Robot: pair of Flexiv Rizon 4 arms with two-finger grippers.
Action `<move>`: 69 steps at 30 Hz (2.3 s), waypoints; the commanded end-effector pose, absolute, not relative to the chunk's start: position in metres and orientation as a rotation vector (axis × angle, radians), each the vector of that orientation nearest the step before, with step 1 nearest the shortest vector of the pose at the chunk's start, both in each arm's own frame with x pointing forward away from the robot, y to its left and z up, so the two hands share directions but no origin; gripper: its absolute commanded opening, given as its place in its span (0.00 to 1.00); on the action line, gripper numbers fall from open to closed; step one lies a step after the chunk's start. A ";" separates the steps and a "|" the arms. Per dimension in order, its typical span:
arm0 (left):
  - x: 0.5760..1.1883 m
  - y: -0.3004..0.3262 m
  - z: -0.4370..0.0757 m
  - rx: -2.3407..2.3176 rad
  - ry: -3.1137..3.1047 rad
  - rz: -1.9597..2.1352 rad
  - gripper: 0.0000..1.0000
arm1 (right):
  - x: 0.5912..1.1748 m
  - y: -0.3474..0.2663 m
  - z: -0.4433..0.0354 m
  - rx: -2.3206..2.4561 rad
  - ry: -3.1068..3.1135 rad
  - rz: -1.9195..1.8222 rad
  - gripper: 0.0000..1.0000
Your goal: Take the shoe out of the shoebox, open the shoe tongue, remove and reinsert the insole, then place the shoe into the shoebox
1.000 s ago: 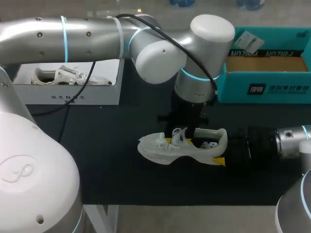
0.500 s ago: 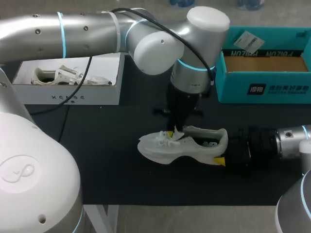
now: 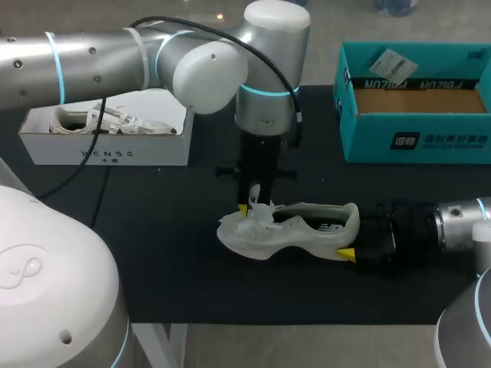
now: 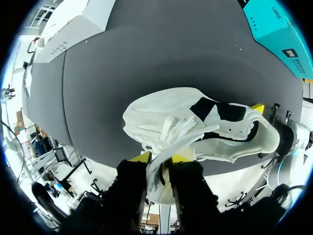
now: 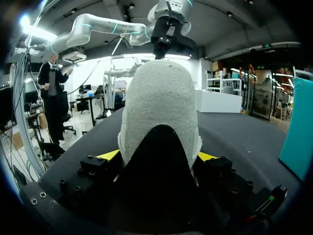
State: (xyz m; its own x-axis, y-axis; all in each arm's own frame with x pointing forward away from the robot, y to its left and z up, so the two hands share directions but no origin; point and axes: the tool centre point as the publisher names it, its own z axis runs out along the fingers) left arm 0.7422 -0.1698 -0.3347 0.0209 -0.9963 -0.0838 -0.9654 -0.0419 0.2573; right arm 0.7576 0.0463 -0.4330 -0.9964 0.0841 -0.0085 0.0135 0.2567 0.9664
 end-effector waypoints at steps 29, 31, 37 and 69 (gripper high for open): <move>0.735 -0.191 -0.254 1.797 -2.308 -0.060 1.00 | 0.757 0.048 -0.437 0.097 2.447 1.874 0.00; 0.731 -0.204 -0.242 1.564 -2.525 -0.161 1.00 | 0.757 0.048 -0.437 0.097 2.447 1.874 0.00; 0.696 -0.225 -0.233 0.624 -3.078 -0.422 1.00 | 0.757 0.048 -0.437 0.097 2.447 1.874 0.00; 0.731 -0.215 -0.247 0.272 -3.182 -0.426 0.00 | 0.757 0.048 -0.437 0.097 2.447 1.874 0.00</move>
State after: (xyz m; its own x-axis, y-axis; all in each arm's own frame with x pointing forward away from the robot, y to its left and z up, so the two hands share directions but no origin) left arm 0.7240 -0.2172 -0.2408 -0.9765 -0.1887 -0.1040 -0.2094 0.9446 0.2529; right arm 0.7577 0.0463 -0.4333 -0.9964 0.0842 -0.0082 0.0137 0.2571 0.9663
